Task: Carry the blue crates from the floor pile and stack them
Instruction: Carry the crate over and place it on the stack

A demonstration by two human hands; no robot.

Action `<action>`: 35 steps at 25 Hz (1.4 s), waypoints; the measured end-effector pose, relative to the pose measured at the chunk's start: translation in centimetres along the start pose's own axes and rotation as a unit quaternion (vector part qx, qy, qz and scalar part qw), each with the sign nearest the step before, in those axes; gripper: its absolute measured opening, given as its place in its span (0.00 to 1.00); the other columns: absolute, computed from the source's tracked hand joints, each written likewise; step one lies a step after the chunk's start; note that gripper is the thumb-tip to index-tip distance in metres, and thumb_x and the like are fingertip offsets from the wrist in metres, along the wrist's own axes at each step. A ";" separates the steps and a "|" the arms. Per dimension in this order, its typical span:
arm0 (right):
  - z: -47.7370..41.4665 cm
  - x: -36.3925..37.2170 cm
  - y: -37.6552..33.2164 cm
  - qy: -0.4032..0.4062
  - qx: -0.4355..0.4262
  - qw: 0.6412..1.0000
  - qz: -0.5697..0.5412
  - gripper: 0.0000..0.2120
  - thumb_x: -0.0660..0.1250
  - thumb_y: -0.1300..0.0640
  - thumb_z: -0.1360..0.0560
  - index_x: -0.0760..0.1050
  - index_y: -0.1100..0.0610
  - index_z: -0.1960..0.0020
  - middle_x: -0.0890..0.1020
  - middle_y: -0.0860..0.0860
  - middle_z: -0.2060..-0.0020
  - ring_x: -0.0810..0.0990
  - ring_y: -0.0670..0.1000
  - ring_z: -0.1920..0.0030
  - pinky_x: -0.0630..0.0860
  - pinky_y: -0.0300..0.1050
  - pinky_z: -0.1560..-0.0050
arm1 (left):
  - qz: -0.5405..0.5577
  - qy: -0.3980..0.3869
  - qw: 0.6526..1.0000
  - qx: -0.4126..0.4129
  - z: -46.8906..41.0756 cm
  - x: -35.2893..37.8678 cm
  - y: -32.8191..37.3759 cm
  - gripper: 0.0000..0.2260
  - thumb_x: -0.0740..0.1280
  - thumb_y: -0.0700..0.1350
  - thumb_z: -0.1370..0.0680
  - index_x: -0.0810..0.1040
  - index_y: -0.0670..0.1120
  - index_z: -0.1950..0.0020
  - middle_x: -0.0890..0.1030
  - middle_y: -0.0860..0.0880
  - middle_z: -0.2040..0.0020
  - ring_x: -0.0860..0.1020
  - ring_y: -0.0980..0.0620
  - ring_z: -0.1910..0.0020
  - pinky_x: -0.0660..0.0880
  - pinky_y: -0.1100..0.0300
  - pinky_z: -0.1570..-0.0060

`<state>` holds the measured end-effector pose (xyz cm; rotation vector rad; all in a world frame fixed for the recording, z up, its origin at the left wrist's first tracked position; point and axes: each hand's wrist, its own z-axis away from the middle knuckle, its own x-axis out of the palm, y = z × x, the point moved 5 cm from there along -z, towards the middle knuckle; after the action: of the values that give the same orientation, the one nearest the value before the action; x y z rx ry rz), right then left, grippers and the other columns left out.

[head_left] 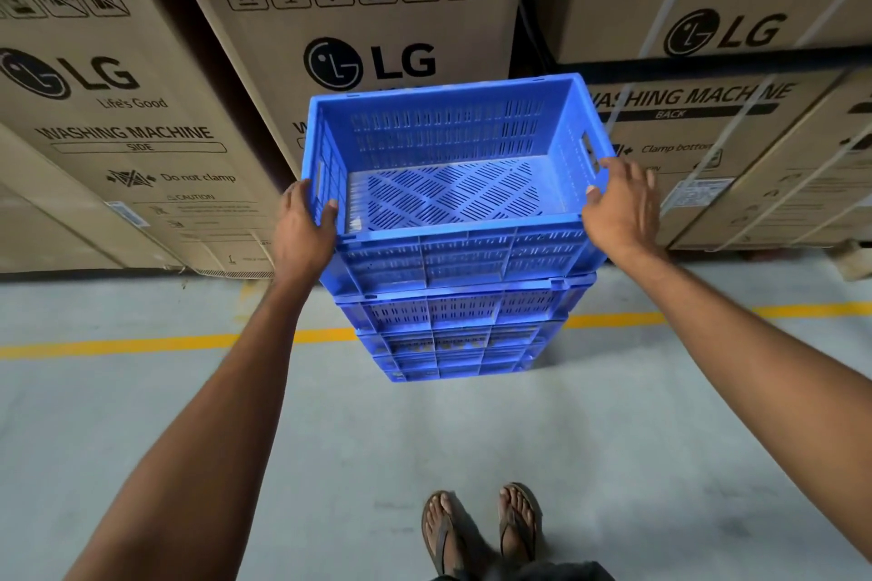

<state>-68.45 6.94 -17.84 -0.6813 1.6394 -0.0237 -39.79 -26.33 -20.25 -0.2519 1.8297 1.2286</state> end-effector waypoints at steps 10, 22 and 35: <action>2.1 1.0 1.9 -0.155 -0.141 0.978 0.010 0.11 0.67 0.53 0.20 0.78 0.55 0.39 0.82 0.55 0.43 0.75 0.61 0.40 0.75 0.55 0.46 | -0.042 -0.144 0.978 0.148 2.1 -0.2 -2.9 0.16 0.77 0.46 0.26 0.82 0.39 0.42 0.71 0.43 0.28 0.76 0.40 0.34 0.75 0.43 0.35; 3.1 0.5 2.2 -0.112 -0.114 0.987 0.024 0.10 0.65 0.61 0.19 0.80 0.54 0.40 0.84 0.54 0.44 0.77 0.60 0.42 0.76 0.52 0.50 | -0.067 -0.123 0.976 0.165 2.8 -0.1 -2.6 0.18 0.75 0.47 0.24 0.80 0.39 0.38 0.80 0.40 0.40 0.75 0.38 0.39 0.67 0.51 0.36; -1.0 -0.7 0.9 -0.090 0.023 0.995 -0.020 0.24 0.62 0.51 0.19 0.65 0.54 0.24 0.73 0.56 0.30 0.70 0.61 0.31 0.70 0.59 0.35 | 0.023 -0.081 0.995 -0.057 -1.8 0.0 -1.1 0.23 0.59 0.51 0.15 0.65 0.38 0.26 0.71 0.35 0.31 0.73 0.36 0.34 0.71 0.47 0.37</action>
<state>-69.72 7.66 -17.34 -0.6625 1.4475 -0.0282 -40.13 -28.32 -20.75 -0.1692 1.6364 1.3480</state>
